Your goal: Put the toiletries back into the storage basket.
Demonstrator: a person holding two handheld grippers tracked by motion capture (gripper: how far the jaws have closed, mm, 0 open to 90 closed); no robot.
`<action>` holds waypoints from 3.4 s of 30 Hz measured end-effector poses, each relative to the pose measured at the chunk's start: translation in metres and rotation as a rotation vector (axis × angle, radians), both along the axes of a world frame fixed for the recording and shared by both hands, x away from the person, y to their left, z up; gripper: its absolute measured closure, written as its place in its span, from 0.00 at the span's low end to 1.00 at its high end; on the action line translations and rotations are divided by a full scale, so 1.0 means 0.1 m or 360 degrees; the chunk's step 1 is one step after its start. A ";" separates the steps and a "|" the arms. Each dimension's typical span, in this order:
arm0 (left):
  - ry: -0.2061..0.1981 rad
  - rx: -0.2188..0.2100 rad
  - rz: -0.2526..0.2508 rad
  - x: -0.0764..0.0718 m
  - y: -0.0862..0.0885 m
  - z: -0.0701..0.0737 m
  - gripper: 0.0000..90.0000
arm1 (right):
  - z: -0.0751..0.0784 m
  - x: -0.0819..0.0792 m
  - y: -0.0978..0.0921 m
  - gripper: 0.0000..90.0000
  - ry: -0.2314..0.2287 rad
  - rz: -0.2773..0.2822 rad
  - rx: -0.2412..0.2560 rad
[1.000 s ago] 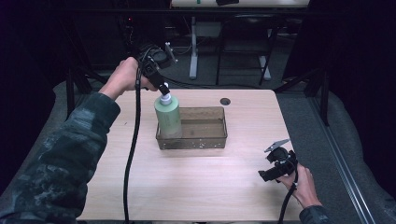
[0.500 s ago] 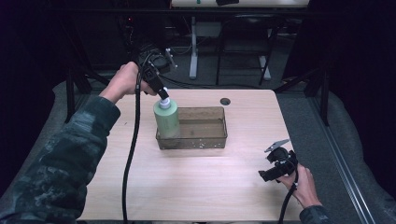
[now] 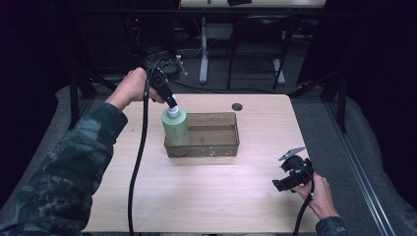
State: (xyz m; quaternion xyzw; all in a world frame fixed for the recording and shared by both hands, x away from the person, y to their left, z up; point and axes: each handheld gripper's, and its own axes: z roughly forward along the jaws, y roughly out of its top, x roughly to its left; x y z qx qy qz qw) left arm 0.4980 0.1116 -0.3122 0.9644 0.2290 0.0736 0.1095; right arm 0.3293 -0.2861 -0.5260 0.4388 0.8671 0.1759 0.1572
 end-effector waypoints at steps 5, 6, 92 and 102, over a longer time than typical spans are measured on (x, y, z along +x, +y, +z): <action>0.0001 0.0017 -0.0004 0.00 -0.01 -0.01 0.70 | 0.00 0.00 -0.01 0.07 -0.0001 -0.0003 0.0002; -0.0002 0.0017 -0.0006 0.00 -0.01 0.00 0.70 | 0.00 0.00 -0.01 0.07 -0.0008 0.0003 -0.0010; -0.0119 -0.0531 0.0337 -1.30 1.14 -1.28 0.00 | 0.00 -0.01 0.03 0.04 -0.0002 -0.0004 -0.0004; 0.0005 -0.0545 0.0410 -1.41 1.21 -1.77 0.00 | -0.03 0.01 0.03 0.00 0.0006 -0.0006 -0.0020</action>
